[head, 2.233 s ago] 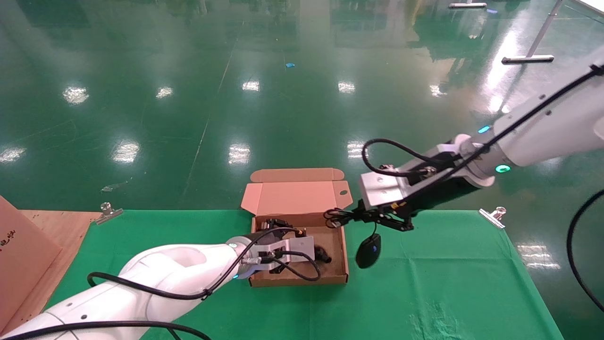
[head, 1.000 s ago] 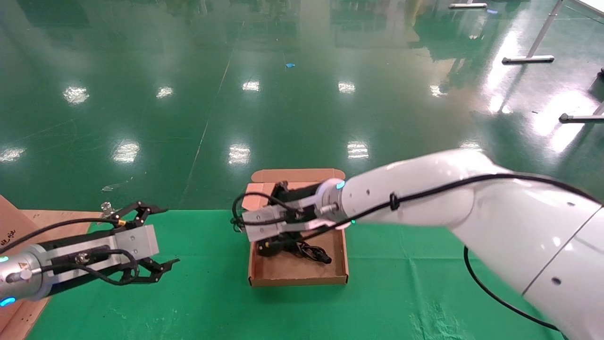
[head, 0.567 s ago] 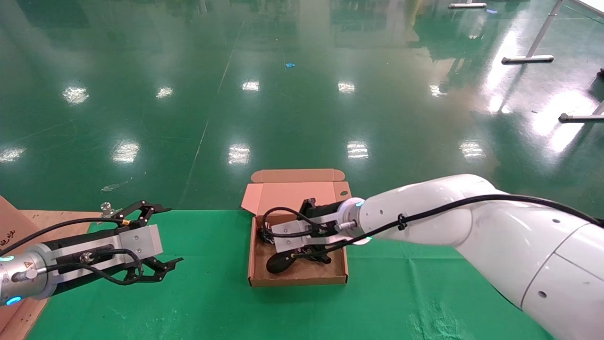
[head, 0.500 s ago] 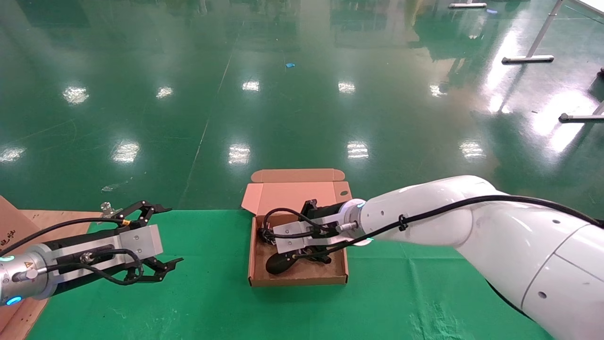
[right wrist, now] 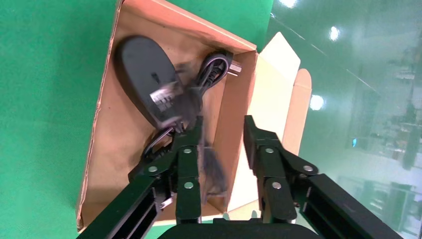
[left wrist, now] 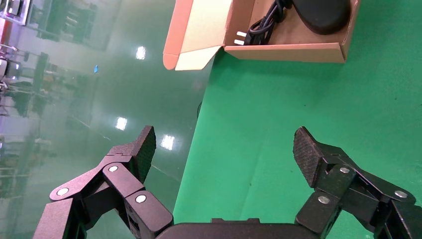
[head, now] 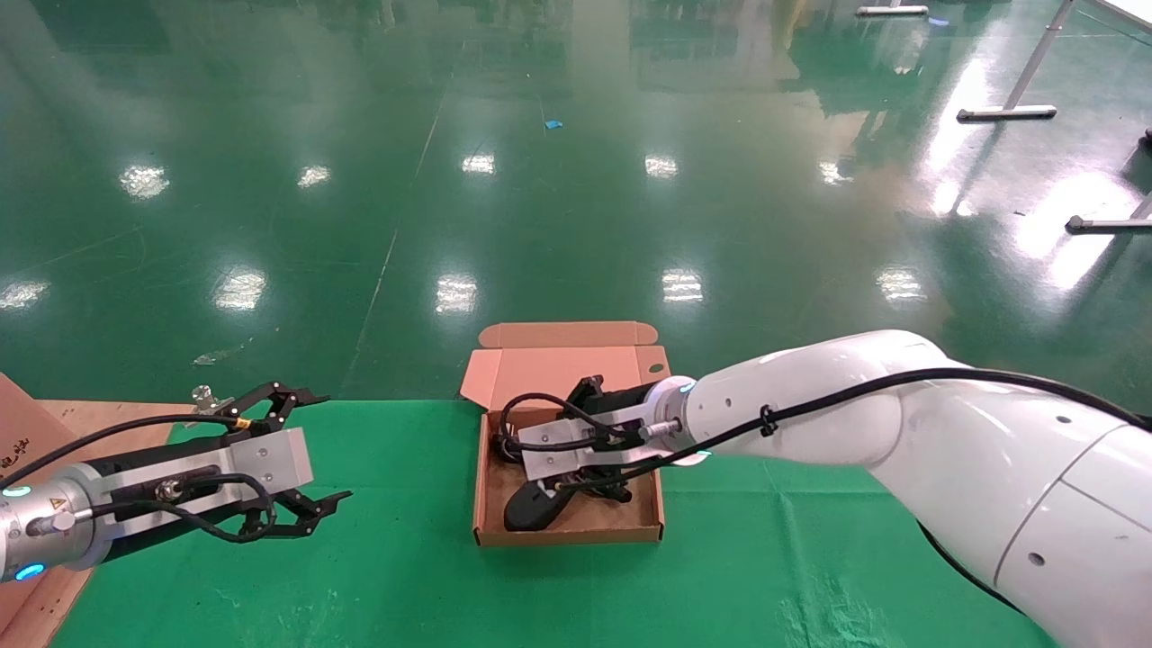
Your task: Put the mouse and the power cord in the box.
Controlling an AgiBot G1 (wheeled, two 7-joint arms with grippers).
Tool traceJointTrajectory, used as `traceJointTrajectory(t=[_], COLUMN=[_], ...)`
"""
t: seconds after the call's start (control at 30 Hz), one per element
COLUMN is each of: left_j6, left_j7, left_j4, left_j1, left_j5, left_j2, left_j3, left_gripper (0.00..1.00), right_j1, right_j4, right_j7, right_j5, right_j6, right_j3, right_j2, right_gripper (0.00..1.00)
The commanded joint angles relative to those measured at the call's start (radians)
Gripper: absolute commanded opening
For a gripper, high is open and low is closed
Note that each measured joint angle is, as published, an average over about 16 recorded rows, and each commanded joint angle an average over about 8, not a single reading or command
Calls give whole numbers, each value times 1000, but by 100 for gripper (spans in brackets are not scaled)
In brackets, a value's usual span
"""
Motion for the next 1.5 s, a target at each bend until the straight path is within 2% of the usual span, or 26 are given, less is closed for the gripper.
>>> traceJointTrajectory(t=[0.03,0.23,1.5], left_j6=[-2,65,686], left_j7=[0,-9,-91], left_j4=[0,2,19], left_j1=[-1,17,182], left_j5=[2,-47,-499], left_j2=[0,5,50], left_j3=[2,-52,-544], left_gripper=[100,100,100], right_j1=[3,-32,-440], right_j4=[2,28,388], right_j7=[-1,11,133], right_j5=[-4,43,591], right_j6=[2,-45,-572], right_j3=[-2,63,793], right_j2=[0,37,520], right_gripper=[100,100,100])
